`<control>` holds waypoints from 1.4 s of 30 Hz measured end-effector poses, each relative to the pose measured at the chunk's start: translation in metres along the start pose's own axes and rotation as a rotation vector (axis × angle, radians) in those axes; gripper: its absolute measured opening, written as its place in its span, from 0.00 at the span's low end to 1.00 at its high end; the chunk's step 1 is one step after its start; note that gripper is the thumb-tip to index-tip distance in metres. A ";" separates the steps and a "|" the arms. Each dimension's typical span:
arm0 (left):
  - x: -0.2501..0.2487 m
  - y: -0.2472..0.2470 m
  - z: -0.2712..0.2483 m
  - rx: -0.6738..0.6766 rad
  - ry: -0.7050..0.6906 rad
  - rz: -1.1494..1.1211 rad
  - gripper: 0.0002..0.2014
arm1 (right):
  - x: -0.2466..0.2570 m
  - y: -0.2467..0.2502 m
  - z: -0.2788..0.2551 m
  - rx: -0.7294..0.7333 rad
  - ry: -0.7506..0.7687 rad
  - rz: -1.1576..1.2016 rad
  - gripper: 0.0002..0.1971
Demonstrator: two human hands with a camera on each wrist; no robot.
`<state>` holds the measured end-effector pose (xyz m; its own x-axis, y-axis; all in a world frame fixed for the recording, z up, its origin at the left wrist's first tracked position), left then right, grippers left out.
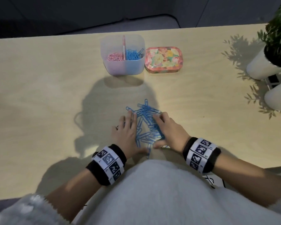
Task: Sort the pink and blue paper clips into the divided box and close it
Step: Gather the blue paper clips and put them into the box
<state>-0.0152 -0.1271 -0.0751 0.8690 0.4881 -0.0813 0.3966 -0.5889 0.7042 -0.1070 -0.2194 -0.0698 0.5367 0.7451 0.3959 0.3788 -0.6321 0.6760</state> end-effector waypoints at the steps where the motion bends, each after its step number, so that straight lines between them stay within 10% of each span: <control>1: -0.001 0.003 0.004 -0.028 -0.009 0.010 0.64 | 0.001 0.004 0.005 -0.026 0.040 0.055 0.51; 6: 0.011 0.035 0.014 -0.095 -0.148 -0.127 0.50 | -0.012 0.035 0.017 -0.118 0.129 0.242 0.36; 11: 0.028 0.023 -0.006 -0.078 -0.189 -0.108 0.55 | -0.027 0.022 -0.008 0.029 0.074 -0.010 0.58; 15: 0.024 0.027 0.002 -0.148 -0.194 -0.205 0.36 | -0.023 0.025 0.000 -0.068 0.009 -0.050 0.61; 18: 0.020 0.043 0.013 -0.170 -0.231 -0.249 0.28 | -0.014 0.047 0.020 -0.168 0.002 -0.007 0.57; 24: 0.017 0.054 0.024 -0.119 -0.251 -0.012 0.47 | 0.014 0.055 0.047 -0.054 0.089 -0.208 0.44; 29: 0.012 0.052 0.028 -0.115 -0.283 -0.093 0.28 | 0.024 0.047 0.049 -0.082 0.125 -0.171 0.20; 42: 0.023 0.072 0.030 -0.218 -0.230 -0.223 0.15 | -0.003 0.111 0.048 -0.247 0.109 0.238 0.10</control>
<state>0.0420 -0.1776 -0.0468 0.8218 0.4171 -0.3881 0.5330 -0.3219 0.7825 -0.0301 -0.3017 -0.0256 0.4993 0.6100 0.6153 0.0520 -0.7300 0.6815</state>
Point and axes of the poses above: each hand's wrist, its own z-axis towards the middle knuckle, its own y-axis out of the back of the hand, x = y × z, the point moved 9 cm from there along z, towards the middle knuckle, and after that the axes turned 15 degrees about x, right-handed, at the moved point
